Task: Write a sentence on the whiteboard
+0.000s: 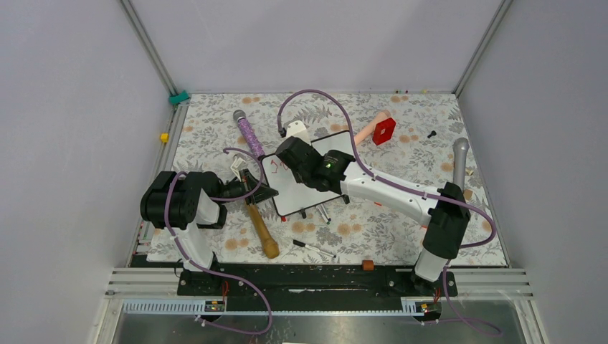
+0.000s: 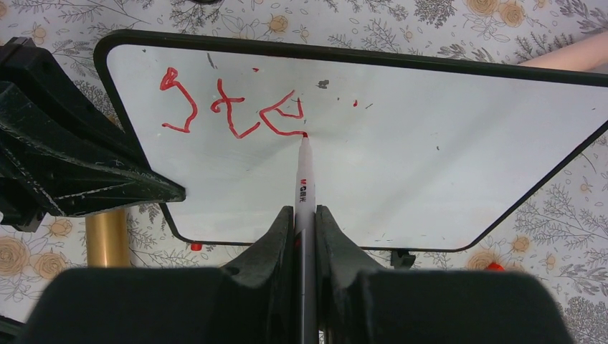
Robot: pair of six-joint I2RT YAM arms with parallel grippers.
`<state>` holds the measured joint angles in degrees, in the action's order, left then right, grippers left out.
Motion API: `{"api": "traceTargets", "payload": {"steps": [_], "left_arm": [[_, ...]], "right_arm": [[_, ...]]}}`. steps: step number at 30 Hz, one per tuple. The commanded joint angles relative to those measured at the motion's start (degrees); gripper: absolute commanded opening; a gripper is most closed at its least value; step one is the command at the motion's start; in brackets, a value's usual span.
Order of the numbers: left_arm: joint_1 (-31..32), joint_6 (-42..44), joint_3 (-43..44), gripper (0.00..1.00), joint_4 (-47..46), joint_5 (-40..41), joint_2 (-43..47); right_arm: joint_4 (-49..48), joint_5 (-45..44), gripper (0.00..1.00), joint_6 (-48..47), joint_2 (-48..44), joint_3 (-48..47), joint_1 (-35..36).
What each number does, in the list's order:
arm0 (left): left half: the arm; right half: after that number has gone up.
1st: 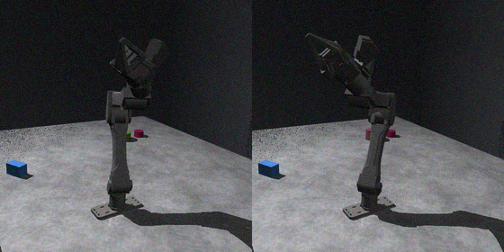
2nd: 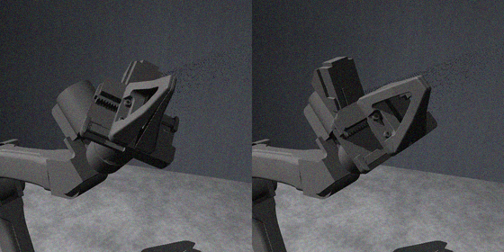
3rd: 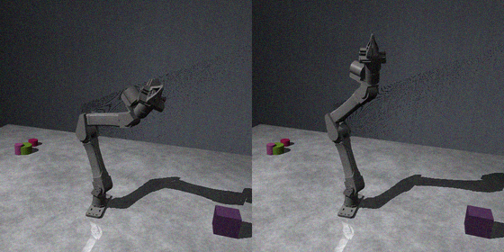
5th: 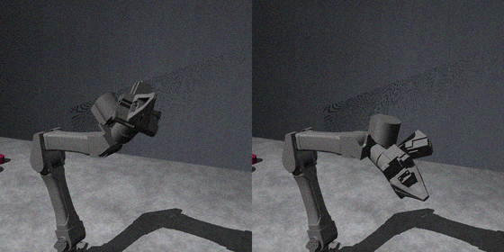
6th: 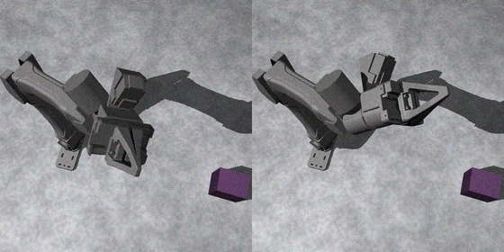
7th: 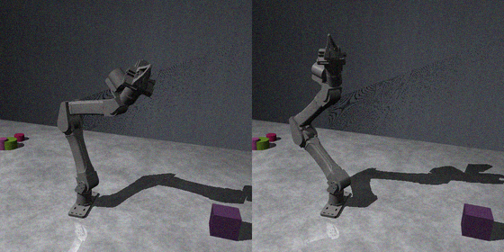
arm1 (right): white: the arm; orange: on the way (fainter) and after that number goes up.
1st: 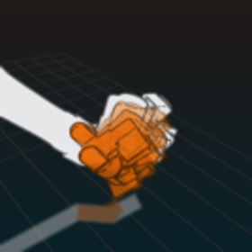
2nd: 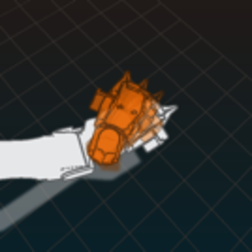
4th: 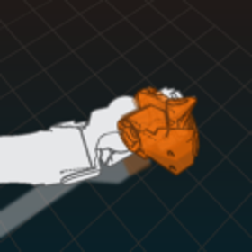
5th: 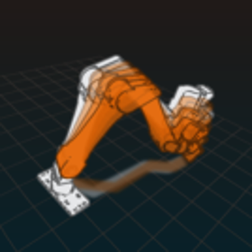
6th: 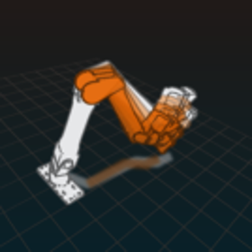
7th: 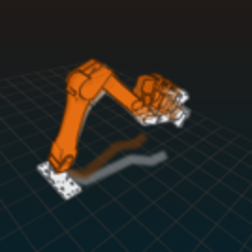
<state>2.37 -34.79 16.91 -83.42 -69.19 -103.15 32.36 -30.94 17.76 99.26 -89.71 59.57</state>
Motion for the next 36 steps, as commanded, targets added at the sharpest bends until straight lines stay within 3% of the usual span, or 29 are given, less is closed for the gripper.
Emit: {"api": "traceTargets", "payload": {"steps": [1,10,36], "left_arm": [[1.0,4.7,-0.4,0.00,-1.0,-4.0,-0.6],[1.1,4.5,-0.2,0.00,-0.9,-4.1,-0.9],[1.1,4.5,-0.2,0.00,-1.0,-4.1,-0.8]], "right_arm": [[-0.1,-1.1,0.00,-0.2,-3.2,-1.2,-0.6],[-3.0,-1.2,0.00,-1.3,-7.0,0.7,-0.9],[-2.6,1.5,0.00,-2.4,-2.2,-3.0,-2.9]]}}
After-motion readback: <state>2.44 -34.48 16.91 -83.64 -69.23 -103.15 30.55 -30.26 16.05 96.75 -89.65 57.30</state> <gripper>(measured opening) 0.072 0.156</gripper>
